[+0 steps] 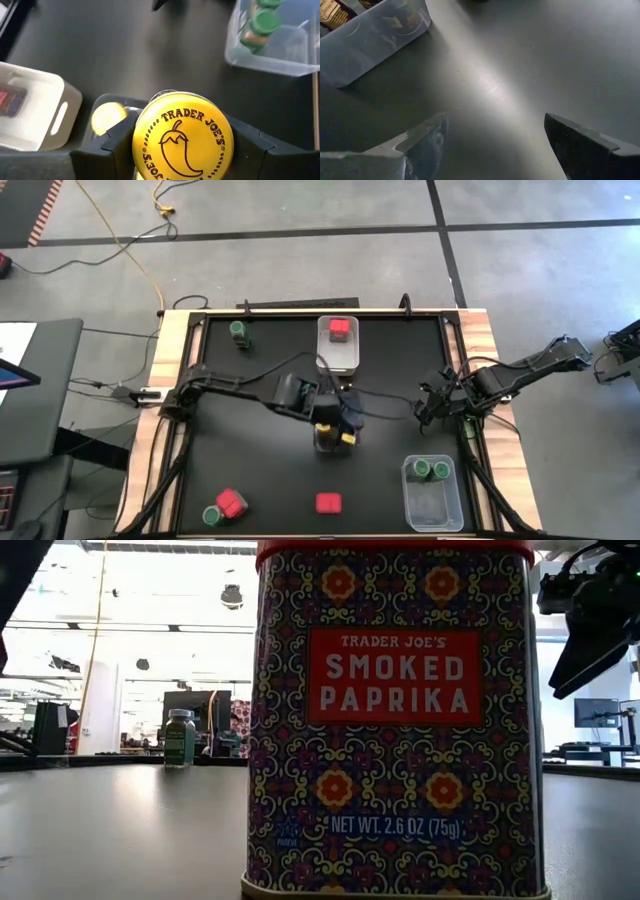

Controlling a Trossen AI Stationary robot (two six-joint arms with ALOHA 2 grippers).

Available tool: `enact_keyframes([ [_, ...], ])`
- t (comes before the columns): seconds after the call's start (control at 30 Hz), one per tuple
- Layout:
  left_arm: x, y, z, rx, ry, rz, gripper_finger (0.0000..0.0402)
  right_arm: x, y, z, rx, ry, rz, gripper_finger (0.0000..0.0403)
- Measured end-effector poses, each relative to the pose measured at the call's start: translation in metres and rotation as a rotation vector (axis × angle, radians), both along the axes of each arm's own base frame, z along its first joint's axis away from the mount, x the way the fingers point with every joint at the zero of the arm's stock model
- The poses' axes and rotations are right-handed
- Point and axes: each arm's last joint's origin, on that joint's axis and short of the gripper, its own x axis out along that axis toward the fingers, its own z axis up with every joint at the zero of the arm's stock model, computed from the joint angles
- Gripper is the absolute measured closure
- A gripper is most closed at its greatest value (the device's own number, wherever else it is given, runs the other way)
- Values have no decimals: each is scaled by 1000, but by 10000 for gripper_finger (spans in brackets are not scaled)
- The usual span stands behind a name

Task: Sort spices by type
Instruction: Put the yellow seasoning bottle into the black bin

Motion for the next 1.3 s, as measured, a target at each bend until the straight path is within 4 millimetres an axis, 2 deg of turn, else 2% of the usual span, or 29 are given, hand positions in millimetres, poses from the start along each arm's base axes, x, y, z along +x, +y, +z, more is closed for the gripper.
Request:
enact_keyframes([
  [0.13,6,8,-9,9,25,-13,181,0,0,0,5,-4,-9,46],
  [0.63,32,11,-70,-4,220,-50,181,4,2,-4,-10,35,-12,46],
  [1.0,38,30,-85,-25,240,10,181,5,2,-5,-10,41,-17,46],
  [1.3,39,30,-109,-54,275,12,181,5,2,-5,-9,41,-18,46],
])
